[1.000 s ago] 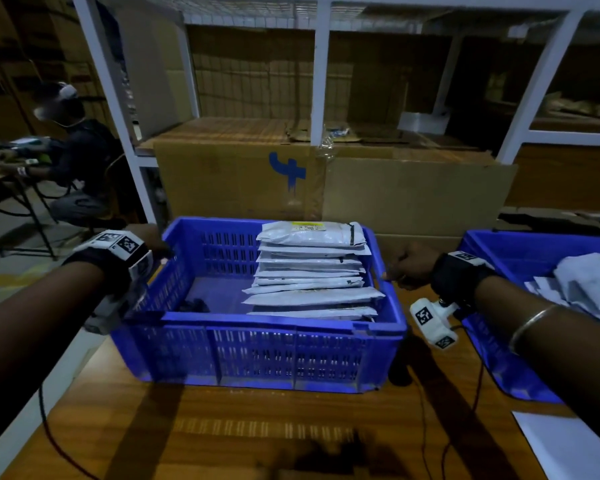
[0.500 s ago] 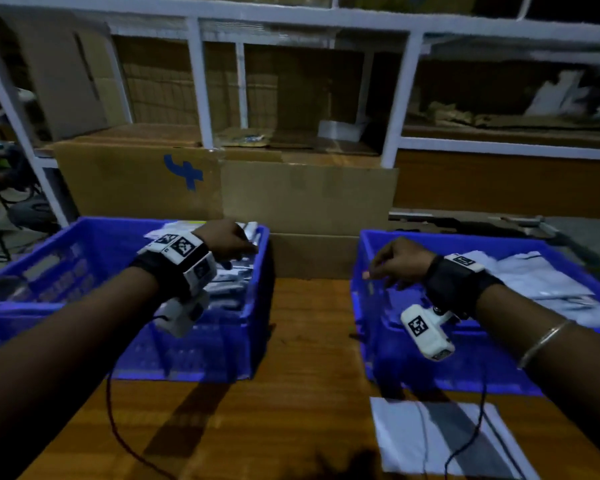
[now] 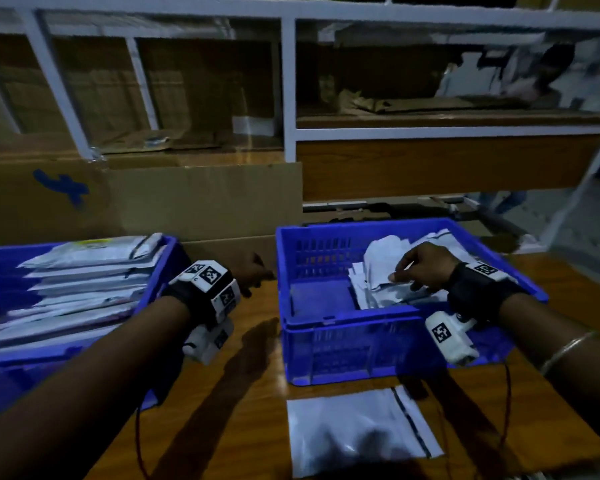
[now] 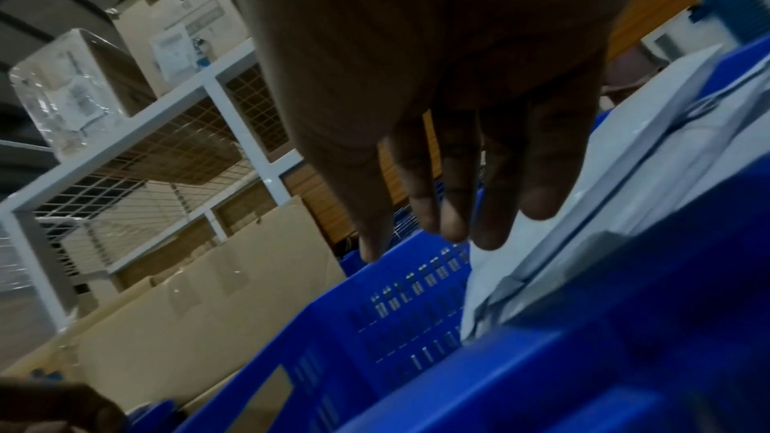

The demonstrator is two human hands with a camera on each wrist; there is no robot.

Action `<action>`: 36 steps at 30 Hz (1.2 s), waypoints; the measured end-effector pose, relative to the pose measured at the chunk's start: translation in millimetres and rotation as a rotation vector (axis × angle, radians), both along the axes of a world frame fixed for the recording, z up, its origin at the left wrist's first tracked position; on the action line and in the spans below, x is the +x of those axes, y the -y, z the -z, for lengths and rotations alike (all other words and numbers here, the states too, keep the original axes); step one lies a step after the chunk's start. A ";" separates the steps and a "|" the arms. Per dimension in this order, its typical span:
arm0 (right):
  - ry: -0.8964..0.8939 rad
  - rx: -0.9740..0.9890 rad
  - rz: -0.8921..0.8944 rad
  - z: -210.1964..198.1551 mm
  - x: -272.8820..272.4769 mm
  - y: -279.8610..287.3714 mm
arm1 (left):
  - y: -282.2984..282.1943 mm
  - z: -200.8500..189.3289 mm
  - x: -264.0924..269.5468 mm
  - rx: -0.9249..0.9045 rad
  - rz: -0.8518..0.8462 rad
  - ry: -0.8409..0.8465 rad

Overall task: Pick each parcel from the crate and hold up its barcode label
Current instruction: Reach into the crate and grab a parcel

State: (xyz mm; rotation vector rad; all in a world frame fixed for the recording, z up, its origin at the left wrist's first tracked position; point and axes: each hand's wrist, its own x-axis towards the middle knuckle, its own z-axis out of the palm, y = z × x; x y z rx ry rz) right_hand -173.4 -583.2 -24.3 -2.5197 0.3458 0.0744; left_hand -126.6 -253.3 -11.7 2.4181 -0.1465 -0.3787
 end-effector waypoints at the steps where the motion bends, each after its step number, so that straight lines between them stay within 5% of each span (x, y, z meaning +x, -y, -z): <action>1: 0.004 -0.024 0.017 1.0 -0.2 7.9 | 4.2 3.7 7.3 -0.010 0.007 0.005; 10: 0.082 -0.086 0.153 -8.6 11.4 89.2 | 31.4 15.0 50.7 -0.029 0.023 0.018; 19: -0.157 -0.284 0.170 -14.1 18.7 173.3 | 54.1 2.8 53.0 -0.039 -0.112 -0.110; 31: -0.254 0.183 0.239 -3.4 35.7 215.1 | 93.6 0.3 50.9 -0.047 -0.346 -0.152; 36: -0.243 0.270 0.196 -5.9 42.6 213.1 | 104.2 -8.2 45.9 -0.186 -0.492 -0.204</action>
